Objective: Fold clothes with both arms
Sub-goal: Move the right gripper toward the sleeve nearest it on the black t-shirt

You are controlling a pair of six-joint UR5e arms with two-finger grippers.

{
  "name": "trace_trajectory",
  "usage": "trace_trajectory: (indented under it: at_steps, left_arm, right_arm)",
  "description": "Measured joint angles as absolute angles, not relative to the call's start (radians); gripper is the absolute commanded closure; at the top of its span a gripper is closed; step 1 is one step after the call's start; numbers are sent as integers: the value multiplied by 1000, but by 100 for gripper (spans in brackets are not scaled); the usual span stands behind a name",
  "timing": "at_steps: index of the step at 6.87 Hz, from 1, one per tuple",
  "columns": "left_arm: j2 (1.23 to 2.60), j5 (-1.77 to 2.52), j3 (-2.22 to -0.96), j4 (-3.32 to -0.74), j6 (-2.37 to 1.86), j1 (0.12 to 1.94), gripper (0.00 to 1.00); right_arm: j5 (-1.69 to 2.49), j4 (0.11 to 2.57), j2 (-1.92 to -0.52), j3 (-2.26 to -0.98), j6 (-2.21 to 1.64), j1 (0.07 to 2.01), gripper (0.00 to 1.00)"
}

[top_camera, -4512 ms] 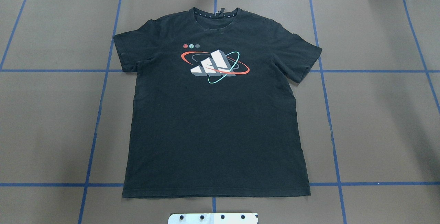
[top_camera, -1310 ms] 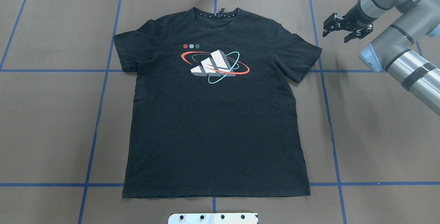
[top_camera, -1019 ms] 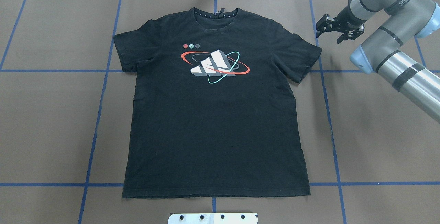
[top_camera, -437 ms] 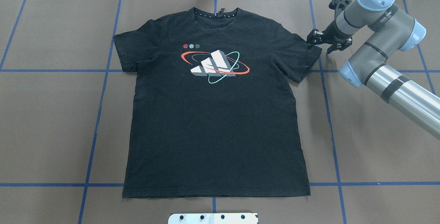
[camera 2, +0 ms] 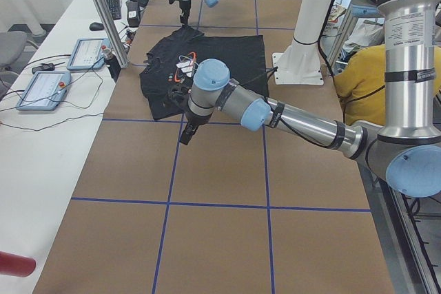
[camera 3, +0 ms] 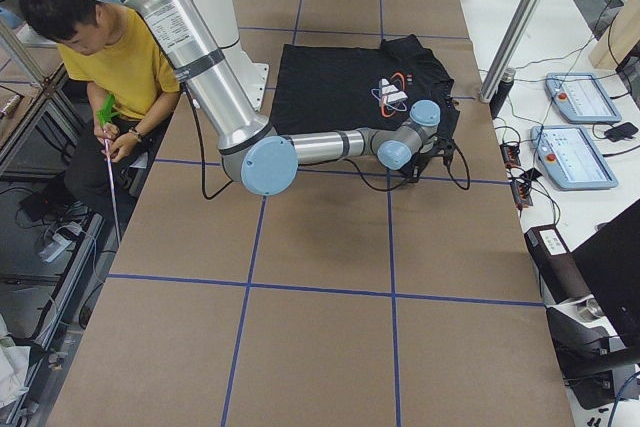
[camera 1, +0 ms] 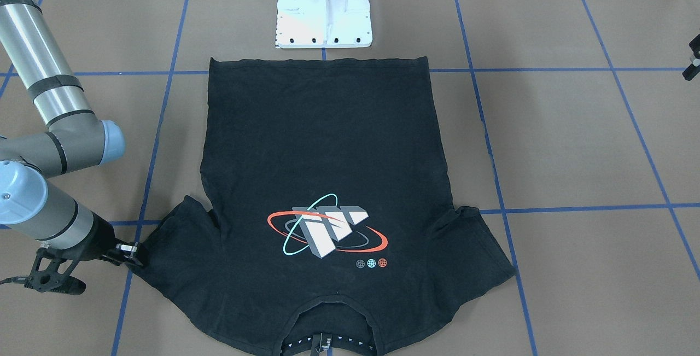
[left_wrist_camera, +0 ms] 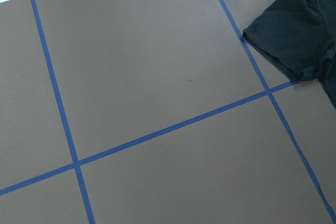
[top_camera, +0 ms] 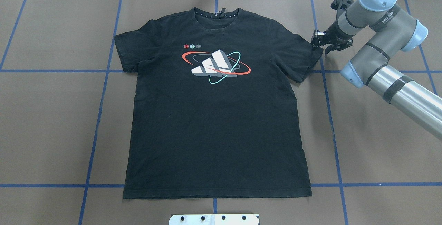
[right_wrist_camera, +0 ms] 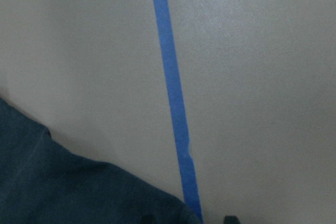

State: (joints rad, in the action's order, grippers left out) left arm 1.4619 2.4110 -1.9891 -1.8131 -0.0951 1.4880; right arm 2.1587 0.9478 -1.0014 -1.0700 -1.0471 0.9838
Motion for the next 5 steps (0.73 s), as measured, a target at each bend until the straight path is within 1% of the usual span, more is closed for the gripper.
trace_trajectory:
  at_steps: [3,5]
  left_arm:
    - [1462,2411,-1990,-1813,-95,1488,0]
    - [1462,2411,-1991,-1813,-95,1488,0]
  right_arm:
    - [2164,949,-997,-1085,-1051,992,100]
    - [2174,950,-979,-1150,-1106,982,100]
